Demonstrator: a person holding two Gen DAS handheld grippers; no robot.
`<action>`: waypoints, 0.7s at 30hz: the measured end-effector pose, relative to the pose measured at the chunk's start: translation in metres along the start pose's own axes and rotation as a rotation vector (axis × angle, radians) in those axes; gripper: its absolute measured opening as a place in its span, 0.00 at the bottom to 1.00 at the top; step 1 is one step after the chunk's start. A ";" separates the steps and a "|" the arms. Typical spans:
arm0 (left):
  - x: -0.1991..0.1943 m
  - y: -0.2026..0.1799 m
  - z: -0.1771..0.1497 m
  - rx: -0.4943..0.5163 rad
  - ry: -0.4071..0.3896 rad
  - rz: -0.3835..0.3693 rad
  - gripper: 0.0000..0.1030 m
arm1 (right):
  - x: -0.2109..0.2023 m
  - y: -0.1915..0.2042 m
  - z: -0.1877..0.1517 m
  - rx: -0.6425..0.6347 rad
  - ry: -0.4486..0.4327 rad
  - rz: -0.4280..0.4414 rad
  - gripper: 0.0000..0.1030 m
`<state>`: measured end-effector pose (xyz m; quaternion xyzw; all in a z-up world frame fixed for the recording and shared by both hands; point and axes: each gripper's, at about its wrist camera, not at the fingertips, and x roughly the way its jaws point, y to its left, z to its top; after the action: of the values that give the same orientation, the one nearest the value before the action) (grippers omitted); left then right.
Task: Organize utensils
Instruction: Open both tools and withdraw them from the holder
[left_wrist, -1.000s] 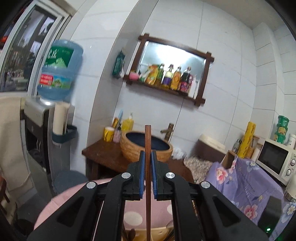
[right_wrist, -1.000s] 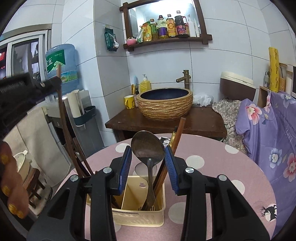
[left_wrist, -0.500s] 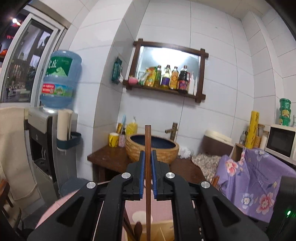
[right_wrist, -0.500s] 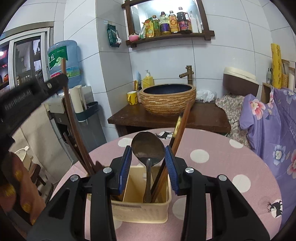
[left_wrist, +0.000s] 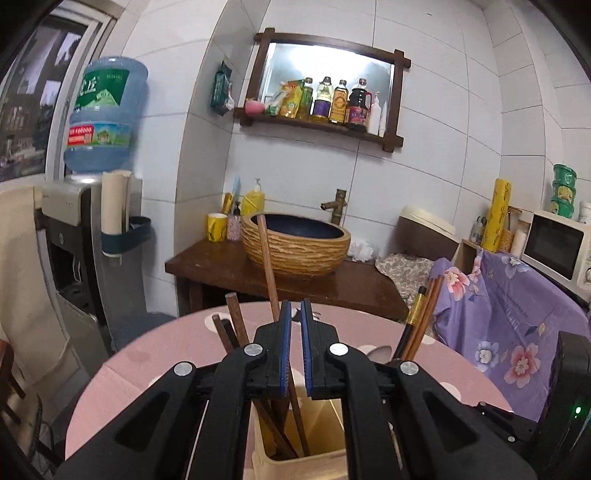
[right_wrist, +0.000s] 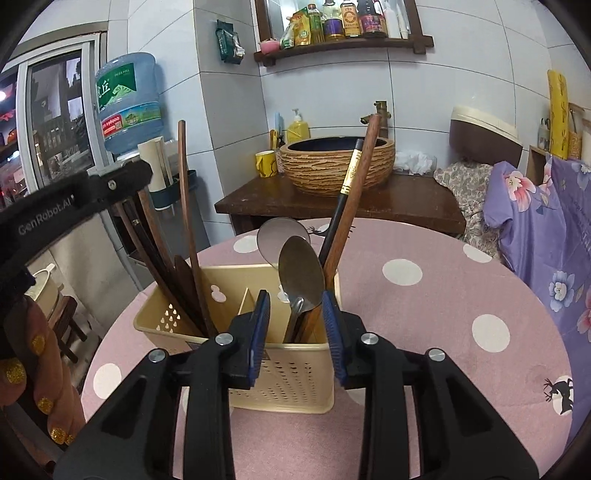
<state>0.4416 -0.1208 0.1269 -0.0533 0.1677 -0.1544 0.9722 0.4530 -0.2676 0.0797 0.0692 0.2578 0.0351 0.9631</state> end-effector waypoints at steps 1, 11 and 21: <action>-0.003 0.002 0.000 -0.005 0.000 0.003 0.15 | -0.002 0.000 0.000 0.004 -0.005 0.009 0.39; -0.069 0.023 -0.018 -0.105 -0.031 -0.056 0.76 | -0.071 0.009 -0.035 -0.075 -0.130 0.001 0.62; -0.131 0.017 -0.085 0.000 0.027 0.047 0.91 | -0.153 -0.001 -0.118 -0.122 -0.183 -0.094 0.82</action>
<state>0.3003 -0.0673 0.0845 -0.0472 0.1821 -0.1322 0.9732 0.2618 -0.2706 0.0532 0.0012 0.1693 -0.0010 0.9856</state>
